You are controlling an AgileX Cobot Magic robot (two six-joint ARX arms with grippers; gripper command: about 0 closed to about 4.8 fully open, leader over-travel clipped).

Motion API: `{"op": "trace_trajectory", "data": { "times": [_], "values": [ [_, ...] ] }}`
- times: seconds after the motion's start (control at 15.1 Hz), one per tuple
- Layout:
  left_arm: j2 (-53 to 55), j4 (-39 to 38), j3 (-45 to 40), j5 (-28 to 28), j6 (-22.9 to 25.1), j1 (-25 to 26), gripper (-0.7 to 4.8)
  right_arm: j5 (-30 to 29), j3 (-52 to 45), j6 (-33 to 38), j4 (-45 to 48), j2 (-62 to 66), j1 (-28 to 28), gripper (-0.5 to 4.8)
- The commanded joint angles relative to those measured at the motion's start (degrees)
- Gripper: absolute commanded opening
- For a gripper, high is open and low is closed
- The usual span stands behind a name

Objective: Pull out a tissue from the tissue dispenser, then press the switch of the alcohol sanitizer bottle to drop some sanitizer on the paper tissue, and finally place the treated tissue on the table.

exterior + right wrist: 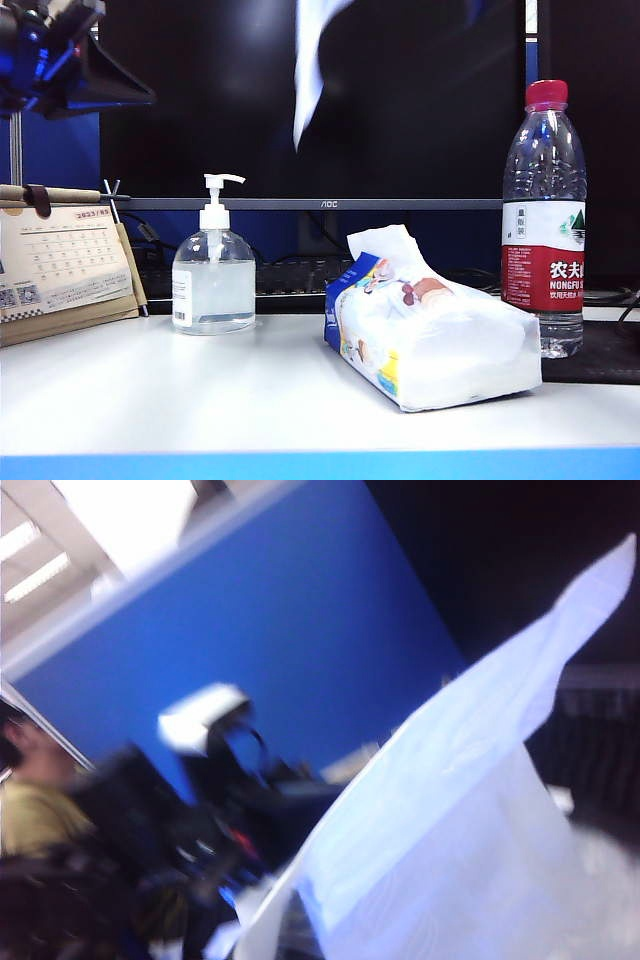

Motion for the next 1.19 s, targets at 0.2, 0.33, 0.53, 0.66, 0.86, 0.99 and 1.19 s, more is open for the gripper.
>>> {"op": "trace_trajectory", "data": {
  "times": [0.2,0.33,0.53,0.66,0.86,0.99,1.19],
  "values": [
    [3.15,5.33,0.24,0.37,-1.99,0.00,-0.05,-2.69,2.73,0.28,12.74,15.32,-0.98,-0.02],
    [3.17,7.28,0.52,0.22,-2.12,0.02,-0.05,-5.22,7.43,-0.35,12.85,21.66,-1.53,-0.01],
    [5.90,6.93,4.46,0.68,-2.16,0.02,-0.05,-6.49,10.78,-0.28,12.85,25.38,-1.57,-0.01],
    [10.75,6.56,9.22,3.17,-3.13,0.02,-0.05,-6.73,11.96,-0.42,12.90,26.03,-1.64,-0.01],
    [16.04,6.95,11.37,3.15,-3.30,0.00,-0.05,-6.84,12.00,-0.46,14.16,26.23,-1.81,-0.01],
    [16.90,7.39,11.37,3.15,-3.19,0.00,-0.05,-6.69,12.13,-0.35,16.59,28.48,-1.81,-0.01],
    [17.07,9.11,11.37,3.15,-3.23,0.00,-0.05,-7.34,14.58,1.36,18.49,33.24,-1.79,-0.01]
  ]
}}
